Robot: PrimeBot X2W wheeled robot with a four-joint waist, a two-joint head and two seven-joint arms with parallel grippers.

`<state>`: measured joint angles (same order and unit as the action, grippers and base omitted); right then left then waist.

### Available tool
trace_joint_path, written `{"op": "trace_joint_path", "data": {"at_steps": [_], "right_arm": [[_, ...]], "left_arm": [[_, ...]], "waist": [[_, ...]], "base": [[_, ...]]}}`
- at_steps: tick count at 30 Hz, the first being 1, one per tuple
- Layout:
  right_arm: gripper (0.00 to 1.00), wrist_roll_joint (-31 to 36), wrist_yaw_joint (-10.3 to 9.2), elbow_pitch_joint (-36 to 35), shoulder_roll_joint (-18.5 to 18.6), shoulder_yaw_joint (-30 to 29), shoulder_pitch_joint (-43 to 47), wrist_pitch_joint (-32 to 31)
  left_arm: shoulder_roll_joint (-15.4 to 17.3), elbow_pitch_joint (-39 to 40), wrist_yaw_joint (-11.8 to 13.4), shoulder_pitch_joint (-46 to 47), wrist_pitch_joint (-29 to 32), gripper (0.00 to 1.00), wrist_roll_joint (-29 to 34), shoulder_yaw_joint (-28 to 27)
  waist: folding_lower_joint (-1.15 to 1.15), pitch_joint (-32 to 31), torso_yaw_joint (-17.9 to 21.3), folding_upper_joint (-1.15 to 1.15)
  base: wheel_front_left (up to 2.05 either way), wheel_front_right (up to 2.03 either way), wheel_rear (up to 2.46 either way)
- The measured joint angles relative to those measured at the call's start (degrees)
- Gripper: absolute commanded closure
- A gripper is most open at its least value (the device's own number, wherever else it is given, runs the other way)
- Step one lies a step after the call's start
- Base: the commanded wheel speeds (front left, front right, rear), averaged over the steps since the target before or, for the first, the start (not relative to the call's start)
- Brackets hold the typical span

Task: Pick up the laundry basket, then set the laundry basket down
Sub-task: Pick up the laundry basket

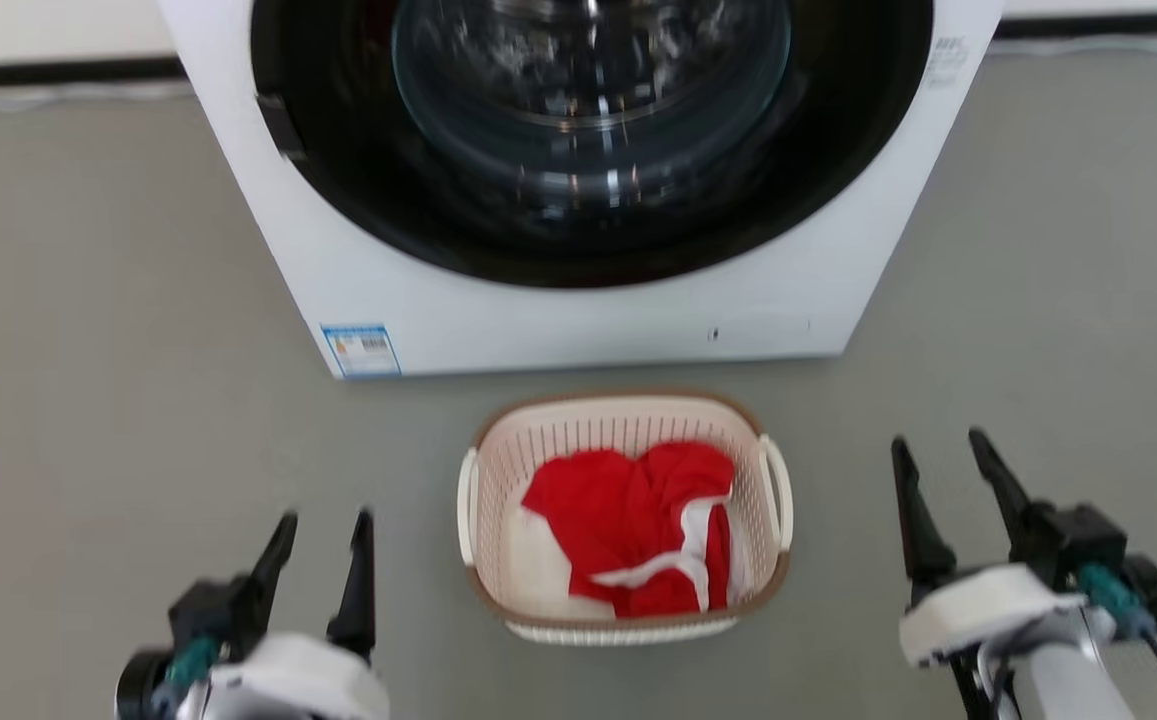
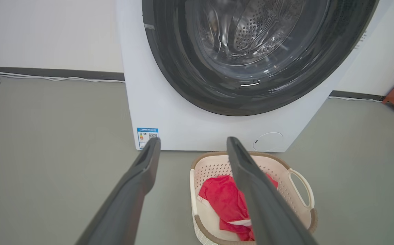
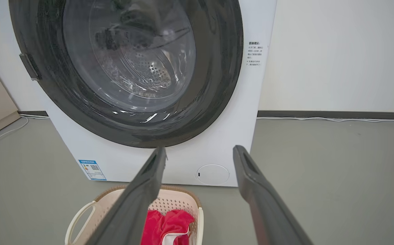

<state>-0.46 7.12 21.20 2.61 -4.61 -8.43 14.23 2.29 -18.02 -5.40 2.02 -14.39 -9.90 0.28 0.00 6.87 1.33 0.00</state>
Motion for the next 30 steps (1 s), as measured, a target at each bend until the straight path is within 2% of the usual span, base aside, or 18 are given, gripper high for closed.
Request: {"op": "trace_joint_path", "data": {"at_steps": [11,20,30], "right_arm": [[0.0,2.8,0.0,15.82,0.33,2.31,-17.18,0.13],[0.0,4.6,0.0,27.91,0.58,3.57,-30.24,0.14],[0.0,6.41,0.01,32.97,0.77,2.48,-37.38,0.14]], "left_arm": [[-0.13,-10.33,-0.75,17.12,-0.26,0.0,0.47,4.75],[-0.3,-24.05,-1.16,31.02,-0.29,0.0,1.15,8.69],[-0.48,-31.88,0.69,40.8,-0.31,0.0,0.7,10.53]], "waist": [[0.0,13.66,-0.38,0.0],[0.0,25.29,-0.73,0.0],[0.0,34.42,-0.29,0.0]], "base": [[0.0,0.0,0.0],[0.0,0.0,0.0],[0.0,0.0,0.0]]}}
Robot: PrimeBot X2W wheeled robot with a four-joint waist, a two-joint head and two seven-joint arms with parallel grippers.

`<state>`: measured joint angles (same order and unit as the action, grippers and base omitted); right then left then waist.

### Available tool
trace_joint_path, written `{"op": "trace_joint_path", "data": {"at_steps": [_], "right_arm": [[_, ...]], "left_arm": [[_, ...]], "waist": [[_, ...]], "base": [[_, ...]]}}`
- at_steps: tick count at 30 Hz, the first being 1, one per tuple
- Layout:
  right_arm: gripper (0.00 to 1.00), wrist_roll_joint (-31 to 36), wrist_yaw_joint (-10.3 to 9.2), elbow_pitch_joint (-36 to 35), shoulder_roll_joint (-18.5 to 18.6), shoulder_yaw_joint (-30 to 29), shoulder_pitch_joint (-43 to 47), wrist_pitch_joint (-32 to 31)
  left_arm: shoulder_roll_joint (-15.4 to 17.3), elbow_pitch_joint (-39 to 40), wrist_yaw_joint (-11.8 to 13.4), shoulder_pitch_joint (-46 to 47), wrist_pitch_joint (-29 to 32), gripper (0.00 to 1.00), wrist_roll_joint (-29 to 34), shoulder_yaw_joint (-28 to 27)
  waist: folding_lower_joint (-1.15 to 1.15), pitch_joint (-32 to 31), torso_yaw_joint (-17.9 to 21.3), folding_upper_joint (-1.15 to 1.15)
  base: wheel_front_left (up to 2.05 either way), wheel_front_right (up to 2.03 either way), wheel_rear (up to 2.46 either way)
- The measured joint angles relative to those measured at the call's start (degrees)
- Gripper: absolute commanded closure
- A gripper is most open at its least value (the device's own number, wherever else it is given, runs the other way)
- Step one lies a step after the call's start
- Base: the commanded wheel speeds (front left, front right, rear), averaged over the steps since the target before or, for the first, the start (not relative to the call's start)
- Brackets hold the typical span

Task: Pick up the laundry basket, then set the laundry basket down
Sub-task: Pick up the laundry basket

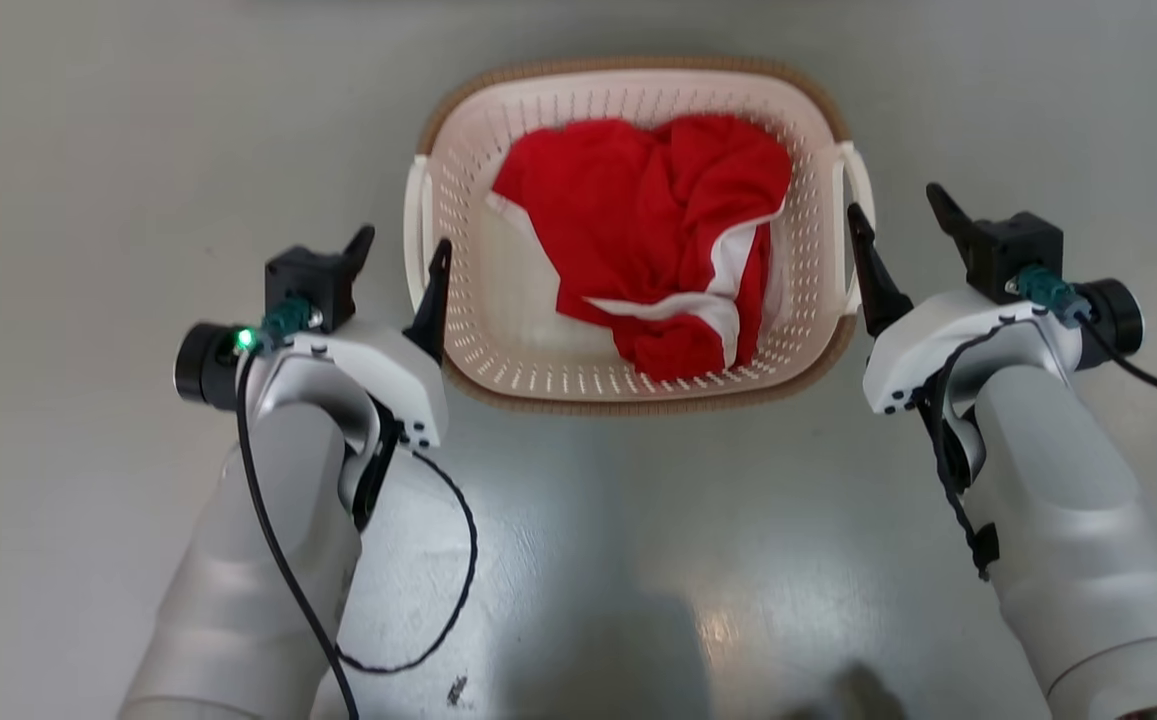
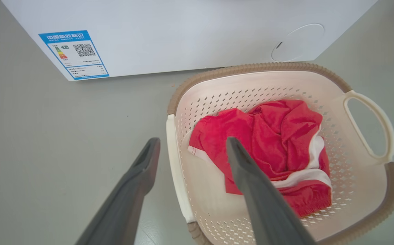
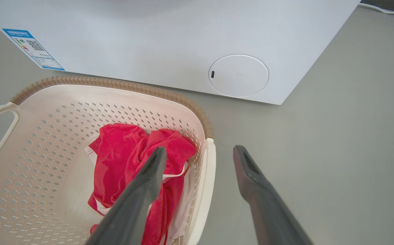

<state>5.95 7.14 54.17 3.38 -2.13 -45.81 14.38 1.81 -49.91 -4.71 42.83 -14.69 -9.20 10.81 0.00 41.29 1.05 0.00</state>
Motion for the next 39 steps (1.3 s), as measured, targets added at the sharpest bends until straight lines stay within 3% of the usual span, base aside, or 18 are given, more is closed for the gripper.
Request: {"op": "trace_joint_path", "data": {"at_steps": [20,39], "right_arm": [[0.0,0.08,0.0,0.92,0.11,-1.6,-4.14,0.0],[0.0,-0.14,0.0,0.98,0.16,-1.24,-7.19,0.0]], "left_arm": [[0.12,-4.69,1.36,7.69,0.0,0.0,0.29,-1.47],[0.27,-5.79,2.2,11.58,-0.01,0.0,0.7,-3.08]], "waist": [[0.0,7.93,1.75,0.0],[0.0,12.72,0.88,0.0]], "base": [[0.0,0.0,0.0],[0.0,0.0,0.0]]}}
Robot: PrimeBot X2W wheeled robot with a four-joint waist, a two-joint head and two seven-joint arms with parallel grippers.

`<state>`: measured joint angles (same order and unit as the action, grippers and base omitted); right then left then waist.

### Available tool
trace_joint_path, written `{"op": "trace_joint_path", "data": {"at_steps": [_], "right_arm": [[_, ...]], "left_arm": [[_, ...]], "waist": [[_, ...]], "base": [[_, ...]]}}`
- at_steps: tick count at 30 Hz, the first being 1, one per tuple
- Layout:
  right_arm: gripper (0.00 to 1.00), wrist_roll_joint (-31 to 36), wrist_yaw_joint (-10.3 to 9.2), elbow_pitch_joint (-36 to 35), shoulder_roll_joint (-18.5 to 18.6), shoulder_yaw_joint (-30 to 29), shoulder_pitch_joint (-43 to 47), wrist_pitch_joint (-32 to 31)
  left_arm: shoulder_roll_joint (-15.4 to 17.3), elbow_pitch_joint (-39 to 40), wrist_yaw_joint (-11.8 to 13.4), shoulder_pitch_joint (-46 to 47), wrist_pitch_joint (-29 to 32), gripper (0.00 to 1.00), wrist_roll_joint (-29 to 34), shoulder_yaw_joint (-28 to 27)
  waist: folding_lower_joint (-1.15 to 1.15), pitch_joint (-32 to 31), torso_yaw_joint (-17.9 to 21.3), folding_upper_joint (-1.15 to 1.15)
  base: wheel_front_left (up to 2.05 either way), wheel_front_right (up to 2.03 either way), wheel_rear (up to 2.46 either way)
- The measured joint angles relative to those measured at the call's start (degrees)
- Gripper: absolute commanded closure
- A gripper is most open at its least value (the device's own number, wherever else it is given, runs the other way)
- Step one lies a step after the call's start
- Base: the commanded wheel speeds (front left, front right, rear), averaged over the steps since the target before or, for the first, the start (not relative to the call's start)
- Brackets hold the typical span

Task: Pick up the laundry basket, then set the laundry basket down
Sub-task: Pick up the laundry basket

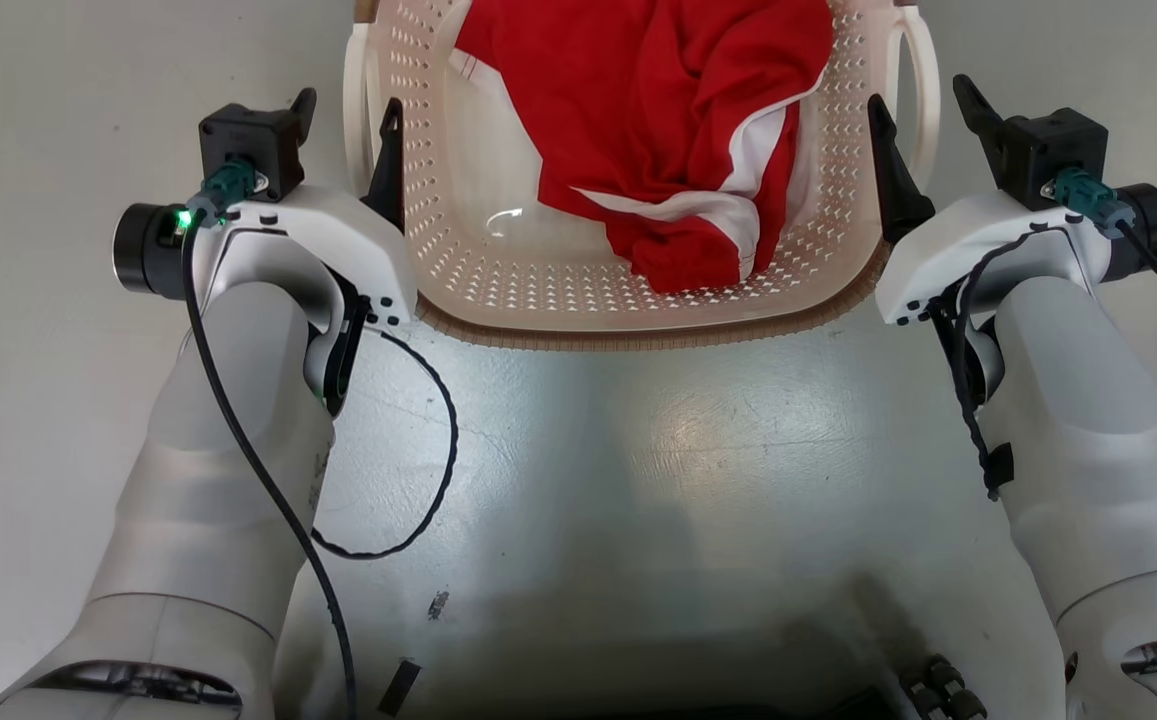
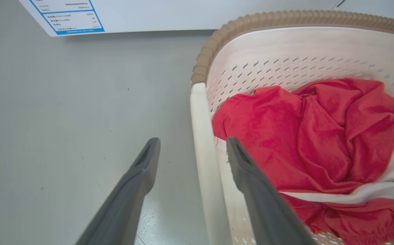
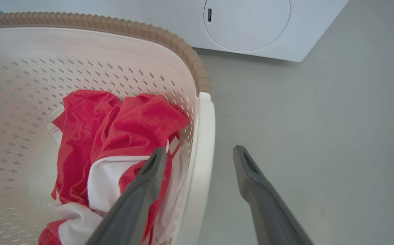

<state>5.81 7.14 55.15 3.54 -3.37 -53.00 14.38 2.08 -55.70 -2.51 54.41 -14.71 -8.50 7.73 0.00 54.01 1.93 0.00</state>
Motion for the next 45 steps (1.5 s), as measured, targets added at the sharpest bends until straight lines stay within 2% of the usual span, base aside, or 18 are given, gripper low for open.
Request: {"op": "trace_joint_path", "data": {"at_steps": [12,25,33,45], "right_arm": [[0.0,0.14,0.0,3.22,0.07,0.0,-2.75,0.01],[0.0,-2.91,0.0,15.95,0.21,1.83,-8.08,-0.02],[0.0,-3.81,0.0,17.85,0.29,2.3,-9.84,-0.26],[0.0,-6.51,0.0,18.86,0.35,3.37,-11.27,-3.05]], "left_arm": [[-0.3,-1.92,-0.02,2.94,0.0,0.0,0.67,1.11],[-0.52,-11.72,-1.6,8.47,0.0,0.0,0.47,2.94],[-0.58,-15.77,-2.37,10.59,0.0,0.0,0.29,4.23],[-0.64,-16.99,-2.37,11.91,0.0,0.0,-0.94,6.1]], "waist": [[0.0,2.23,-0.43,0.0],[0.0,1.3,-0.22,0.0],[0.0,1.34,-0.26,0.0],[0.0,1.62,-0.88,0.0]], "base": [[0.0,0.0,0.0],[0.0,0.0,0.0],[0.0,0.0,0.0],[0.0,0.0,0.0]]}}
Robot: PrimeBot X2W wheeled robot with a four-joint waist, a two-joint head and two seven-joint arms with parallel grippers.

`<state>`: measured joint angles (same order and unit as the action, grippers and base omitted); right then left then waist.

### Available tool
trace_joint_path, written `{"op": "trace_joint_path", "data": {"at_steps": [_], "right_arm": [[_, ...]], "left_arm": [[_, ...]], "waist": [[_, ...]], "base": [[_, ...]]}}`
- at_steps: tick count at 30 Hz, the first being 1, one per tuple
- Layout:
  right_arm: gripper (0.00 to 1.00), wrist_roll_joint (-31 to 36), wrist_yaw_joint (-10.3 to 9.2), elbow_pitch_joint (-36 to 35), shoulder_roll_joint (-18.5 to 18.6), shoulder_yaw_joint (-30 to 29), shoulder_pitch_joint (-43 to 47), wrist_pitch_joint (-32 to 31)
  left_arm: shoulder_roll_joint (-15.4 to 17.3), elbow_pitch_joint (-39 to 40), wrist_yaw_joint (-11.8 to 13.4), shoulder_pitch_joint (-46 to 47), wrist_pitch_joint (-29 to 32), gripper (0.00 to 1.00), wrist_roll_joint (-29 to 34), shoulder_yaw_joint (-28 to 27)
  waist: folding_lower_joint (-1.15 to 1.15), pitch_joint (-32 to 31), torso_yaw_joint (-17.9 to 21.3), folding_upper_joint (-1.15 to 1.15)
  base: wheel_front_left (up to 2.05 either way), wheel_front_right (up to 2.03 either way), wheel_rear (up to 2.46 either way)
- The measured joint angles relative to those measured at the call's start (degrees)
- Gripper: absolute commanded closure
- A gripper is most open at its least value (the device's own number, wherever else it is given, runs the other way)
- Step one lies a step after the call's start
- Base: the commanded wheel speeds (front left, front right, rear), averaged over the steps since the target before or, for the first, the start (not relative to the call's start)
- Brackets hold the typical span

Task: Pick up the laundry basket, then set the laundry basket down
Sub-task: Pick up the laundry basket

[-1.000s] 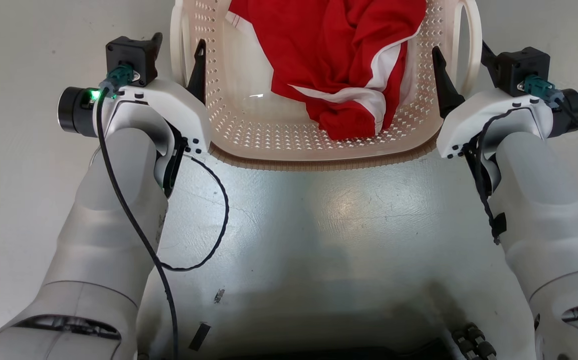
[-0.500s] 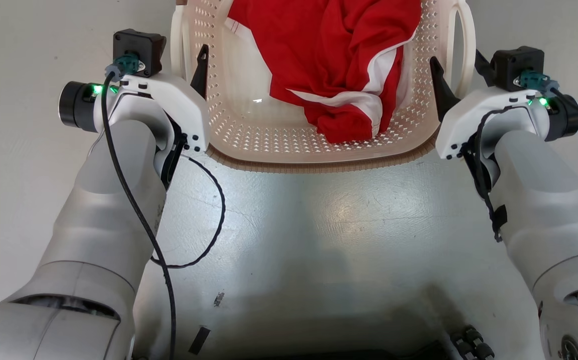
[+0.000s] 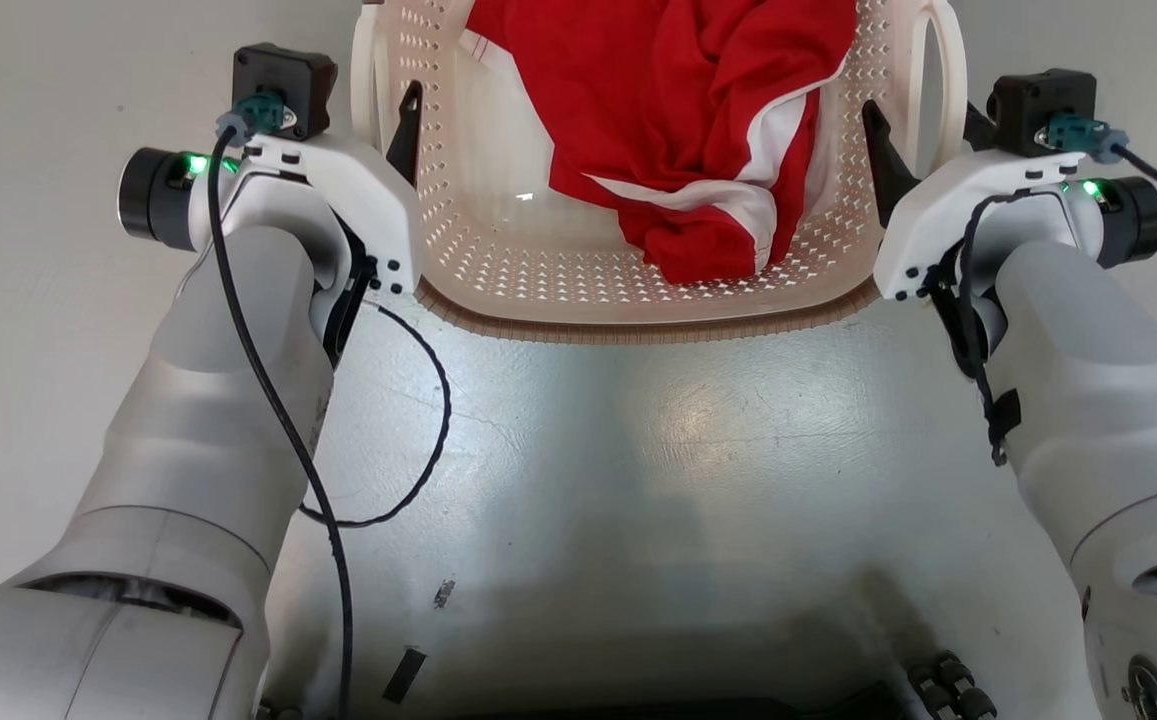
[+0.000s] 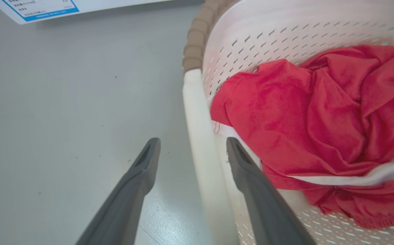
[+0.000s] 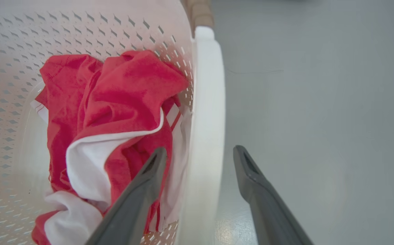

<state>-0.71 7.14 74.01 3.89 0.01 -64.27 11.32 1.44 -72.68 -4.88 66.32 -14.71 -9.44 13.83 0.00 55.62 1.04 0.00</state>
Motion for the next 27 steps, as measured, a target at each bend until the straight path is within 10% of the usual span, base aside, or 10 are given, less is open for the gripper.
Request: {"op": "trace_joint_path", "data": {"at_steps": [16,18,19,21,23,27], "right_arm": [[0.0,-1.71,0.0,0.24,0.03,2.22,-0.7,-0.05],[0.0,-1.85,0.0,0.25,0.03,2.27,-0.7,-0.04],[0.07,-1.86,0.0,0.25,0.04,2.33,-0.71,-0.04],[1.0,-1.83,0.0,0.26,0.03,2.56,-0.71,0.4],[1.0,-1.6,0.0,0.25,0.03,2.36,-0.73,0.81],[1.0,-1.14,0.04,0.44,-0.53,2.12,-0.64,0.75]], "left_arm": [[-0.01,-0.63,0.09,0.11,0.0,0.01,-2.08,2.68],[-0.02,-0.65,0.1,0.13,0.0,0.22,-2.22,2.96],[-0.02,-0.65,0.1,0.14,0.0,0.3,-2.23,3.07],[-0.02,-0.65,0.18,0.17,0.0,0.77,-2.32,3.31],[-0.23,-0.65,0.55,0.17,0.0,1.0,-2.35,3.61],[-0.49,-0.76,0.93,0.14,0.0,1.0,-3.96,4.34]], "waist": [[0.0,0.64,-0.07,0.0],[0.0,0.66,-0.04,0.0],[0.0,0.66,-0.01,0.0],[0.0,0.63,0.04,0.0],[0.0,0.49,0.15,0.0],[0.0,-0.34,0.2,0.0]], "base": [[0.0,0.0,0.0],[0.0,0.0,0.0],[0.0,0.0,0.0],[0.0,0.0,0.0],[0.0,0.0,0.0],[0.0,0.0,0.0]]}}
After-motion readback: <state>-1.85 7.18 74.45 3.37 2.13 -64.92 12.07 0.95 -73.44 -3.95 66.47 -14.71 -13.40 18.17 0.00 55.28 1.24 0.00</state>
